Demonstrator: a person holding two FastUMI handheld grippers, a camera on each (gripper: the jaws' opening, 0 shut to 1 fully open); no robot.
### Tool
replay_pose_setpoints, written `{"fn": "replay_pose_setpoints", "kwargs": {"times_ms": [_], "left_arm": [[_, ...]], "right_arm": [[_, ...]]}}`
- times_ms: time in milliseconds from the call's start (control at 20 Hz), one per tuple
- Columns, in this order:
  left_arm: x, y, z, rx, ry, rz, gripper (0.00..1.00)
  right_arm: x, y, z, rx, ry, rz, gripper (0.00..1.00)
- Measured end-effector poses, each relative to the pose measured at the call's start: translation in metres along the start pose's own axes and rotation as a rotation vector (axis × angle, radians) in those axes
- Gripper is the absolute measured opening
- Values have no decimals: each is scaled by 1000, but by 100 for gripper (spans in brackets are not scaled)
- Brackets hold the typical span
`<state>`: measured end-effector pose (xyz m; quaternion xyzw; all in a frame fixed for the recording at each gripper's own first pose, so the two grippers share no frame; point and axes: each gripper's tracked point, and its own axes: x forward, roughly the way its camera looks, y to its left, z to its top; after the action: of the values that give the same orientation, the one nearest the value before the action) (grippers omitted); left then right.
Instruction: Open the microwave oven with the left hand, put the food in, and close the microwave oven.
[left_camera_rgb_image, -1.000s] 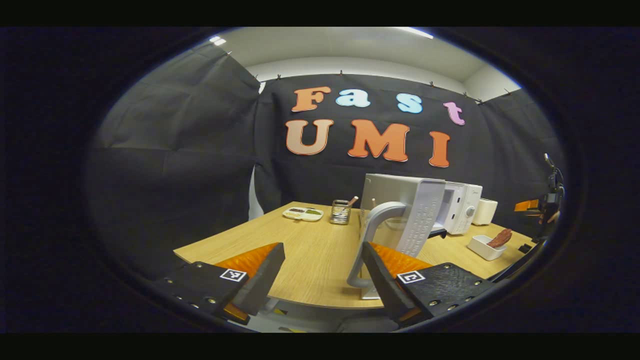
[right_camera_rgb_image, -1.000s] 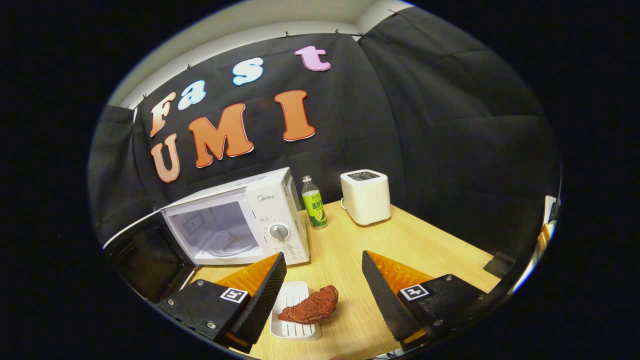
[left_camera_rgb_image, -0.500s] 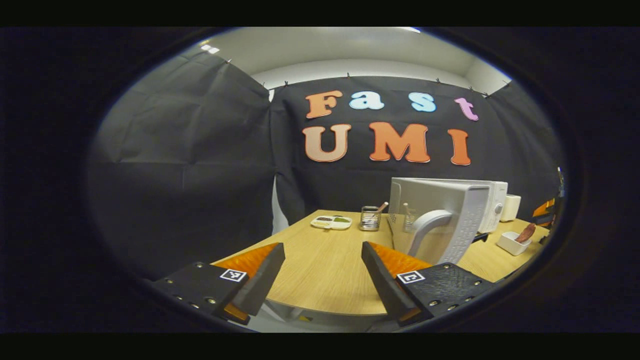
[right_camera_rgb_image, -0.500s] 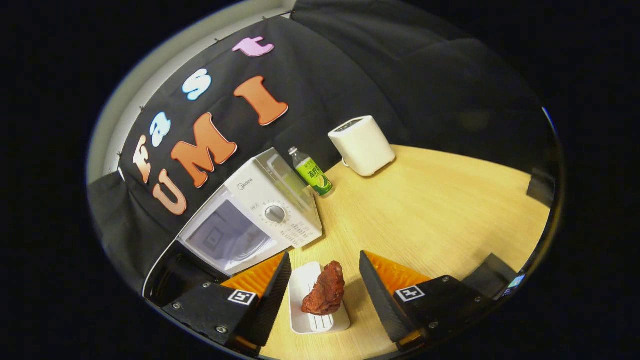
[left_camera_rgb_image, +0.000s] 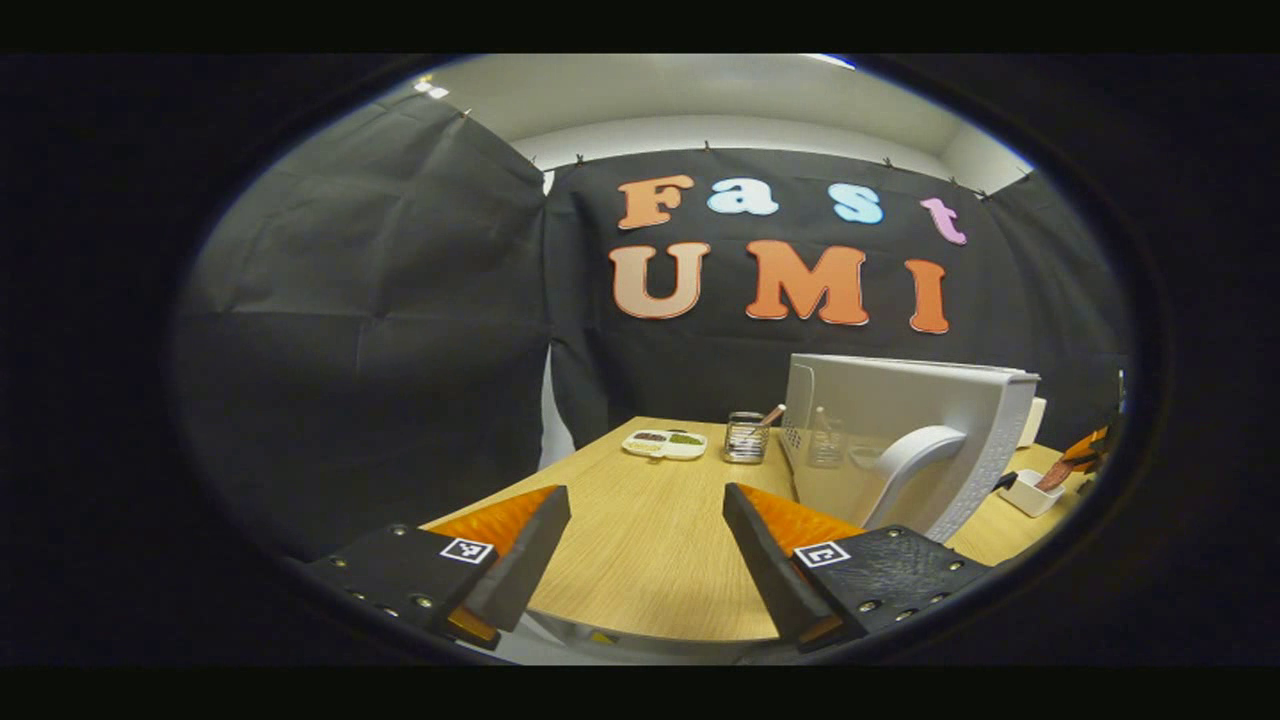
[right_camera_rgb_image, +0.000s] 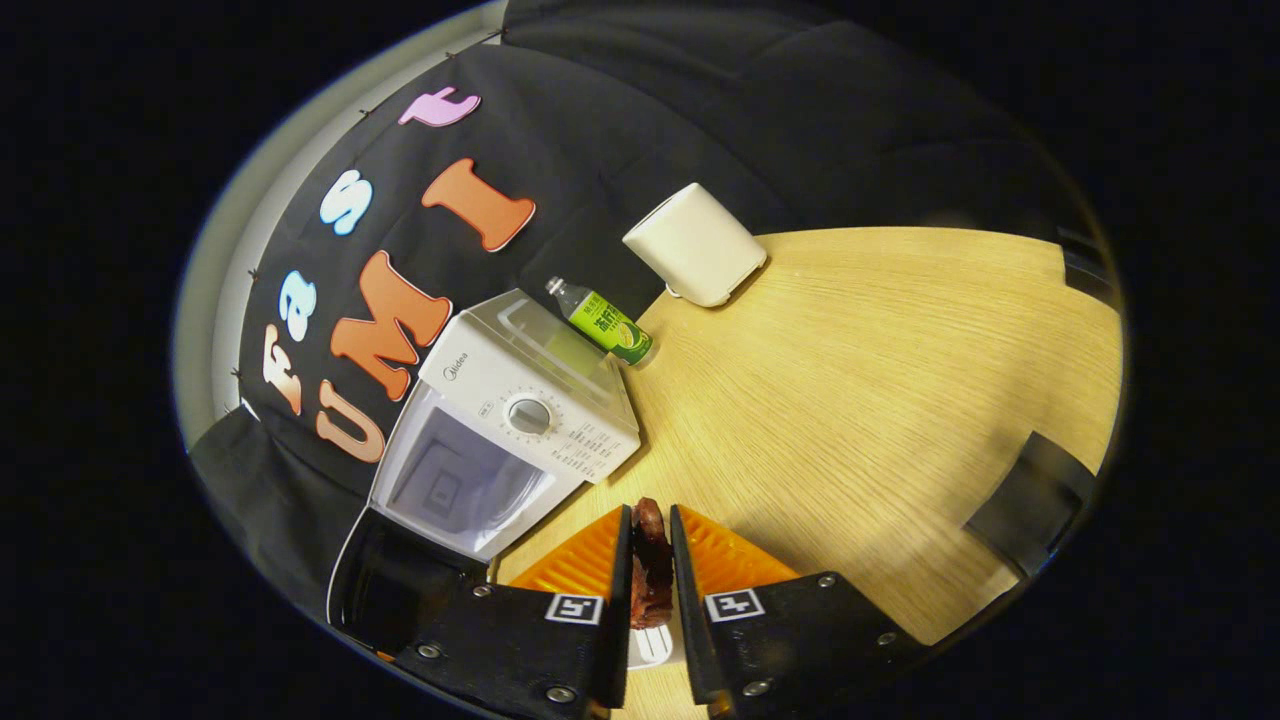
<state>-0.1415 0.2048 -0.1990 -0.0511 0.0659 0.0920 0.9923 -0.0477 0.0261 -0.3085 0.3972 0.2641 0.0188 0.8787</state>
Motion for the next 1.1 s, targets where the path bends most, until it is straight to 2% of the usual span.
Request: {"fn": "replay_pose_setpoints", "kwargs": {"times_ms": [250, 650, 850, 1100], "left_arm": [[5, 1, 0, 5, 4, -4, 92], [9, 4, -1, -1, 1, 0, 92], [9, 4, -4, -8, 8, -5, 92], [8, 10, -5, -11, 4, 1, 92]], "right_arm": [[-3, 6, 4, 26, -8, 13, 11], [-19, 22, 35, 36, -94, 20, 11], [-22, 53, 44, 37, -129, 67, 11], [-9, 108, 36, 17, -114, 152, 11]]}}
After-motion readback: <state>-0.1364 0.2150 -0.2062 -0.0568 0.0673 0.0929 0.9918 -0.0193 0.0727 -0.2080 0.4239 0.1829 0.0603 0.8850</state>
